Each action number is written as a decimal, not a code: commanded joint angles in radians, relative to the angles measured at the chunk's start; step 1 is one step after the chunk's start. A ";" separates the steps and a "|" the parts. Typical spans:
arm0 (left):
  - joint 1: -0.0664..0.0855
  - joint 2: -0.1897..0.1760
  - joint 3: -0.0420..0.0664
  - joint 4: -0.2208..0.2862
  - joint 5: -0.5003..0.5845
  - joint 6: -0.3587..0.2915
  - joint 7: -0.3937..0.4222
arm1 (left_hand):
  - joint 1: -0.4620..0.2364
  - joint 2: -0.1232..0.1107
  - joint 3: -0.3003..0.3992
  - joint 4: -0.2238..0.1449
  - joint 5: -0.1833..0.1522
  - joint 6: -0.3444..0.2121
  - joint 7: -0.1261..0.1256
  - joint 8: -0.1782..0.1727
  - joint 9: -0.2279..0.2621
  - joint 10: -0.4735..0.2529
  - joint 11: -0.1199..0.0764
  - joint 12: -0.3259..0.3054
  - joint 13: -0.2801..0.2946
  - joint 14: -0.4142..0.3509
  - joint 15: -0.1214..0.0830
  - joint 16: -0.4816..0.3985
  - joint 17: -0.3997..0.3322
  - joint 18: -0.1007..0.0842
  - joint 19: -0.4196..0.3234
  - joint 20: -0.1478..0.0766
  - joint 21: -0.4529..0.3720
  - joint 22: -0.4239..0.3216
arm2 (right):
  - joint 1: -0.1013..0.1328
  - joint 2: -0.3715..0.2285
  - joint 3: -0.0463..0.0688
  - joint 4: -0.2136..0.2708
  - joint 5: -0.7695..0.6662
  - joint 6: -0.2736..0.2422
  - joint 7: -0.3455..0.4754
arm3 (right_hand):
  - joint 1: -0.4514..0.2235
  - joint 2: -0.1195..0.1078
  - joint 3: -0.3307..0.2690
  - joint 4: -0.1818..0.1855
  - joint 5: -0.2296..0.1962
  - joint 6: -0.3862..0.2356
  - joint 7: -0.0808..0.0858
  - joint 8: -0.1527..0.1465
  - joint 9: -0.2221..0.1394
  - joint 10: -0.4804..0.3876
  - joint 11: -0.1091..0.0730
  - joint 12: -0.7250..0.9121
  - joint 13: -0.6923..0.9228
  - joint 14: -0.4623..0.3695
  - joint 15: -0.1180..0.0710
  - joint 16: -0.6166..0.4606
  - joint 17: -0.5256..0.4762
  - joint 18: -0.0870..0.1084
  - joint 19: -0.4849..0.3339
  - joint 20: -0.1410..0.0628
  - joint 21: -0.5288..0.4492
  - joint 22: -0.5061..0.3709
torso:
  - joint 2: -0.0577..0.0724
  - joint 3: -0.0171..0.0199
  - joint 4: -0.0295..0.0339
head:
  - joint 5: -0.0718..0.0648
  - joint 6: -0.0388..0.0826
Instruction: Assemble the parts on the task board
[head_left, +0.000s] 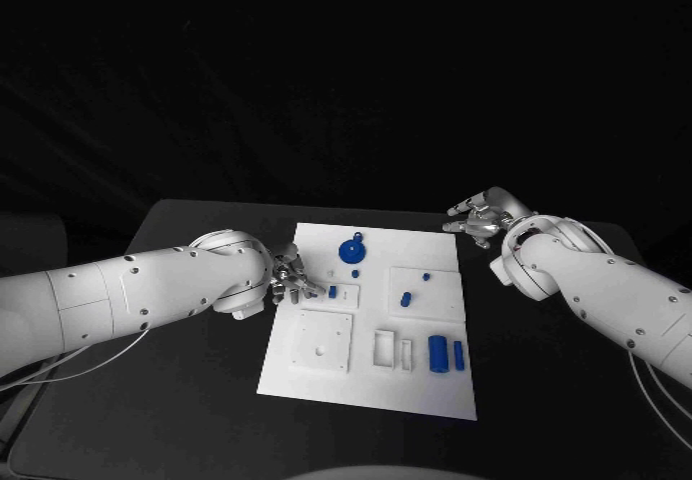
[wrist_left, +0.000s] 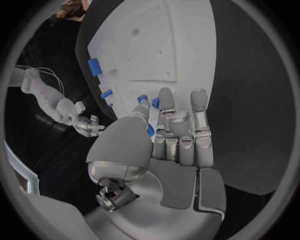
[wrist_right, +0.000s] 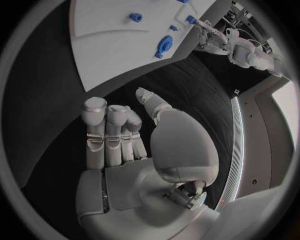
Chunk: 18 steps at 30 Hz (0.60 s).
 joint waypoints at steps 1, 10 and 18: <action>-0.009 0.004 -0.006 -0.002 -0.010 0.013 -0.025 | 0.007 0.018 -0.003 -0.016 0.007 -0.007 0.001 -0.002 0.000 0.016 0.001 -0.004 0.001 0.001 0.001 0.005 0.002 -0.004 0.002 0.001 0.002 0.018 | -0.001 0.000 0.000 0.002 -0.004 0.002 0.008 | -0.006 0.000 0.004 0.000 0.003 0.006 0.004 -0.006 -0.001 -0.003 -0.002 0.001 0.000 0.007 0.001 -0.003 0.002 0.006 0.055 -0.004 -0.001 0.030 | 0.000 0.0002 0.0003 | 0.000 0.000; -0.012 0.014 -0.008 -0.008 -0.016 0.037 -0.038 | 0.026 0.021 -0.003 -0.047 0.083 -0.007 -0.001 -0.003 0.001 0.016 0.000 -0.004 0.002 0.001 0.001 0.009 0.006 -0.005 0.001 0.001 0.004 0.018 | -0.001 0.001 0.000 0.002 -0.004 0.005 0.007 | -0.006 0.000 0.004 0.000 0.003 0.006 0.004 -0.006 -0.001 -0.003 -0.002 0.001 0.000 0.007 0.001 -0.003 0.002 0.006 0.055 -0.004 -0.001 0.030 | 0.000 -0.0001 -0.0003 | -0.001 -0.001; -0.020 0.020 -0.010 -0.014 -0.033 0.030 -0.054 | 0.012 -0.010 -0.009 -0.042 0.165 0.003 -0.005 0.001 0.005 0.015 -0.002 -0.004 0.002 0.001 -0.001 0.009 0.006 -0.006 0.000 0.000 0.008 0.018 | -0.001 0.000 0.000 0.002 -0.004 0.005 0.007 | -0.006 0.000 0.004 0.000 0.003 0.006 0.004 -0.006 -0.001 -0.003 -0.002 0.001 0.000 0.007 0.001 -0.003 0.002 0.006 0.055 -0.004 -0.001 0.030 | 0.000 -0.0004 0.0003 | -0.003 -0.001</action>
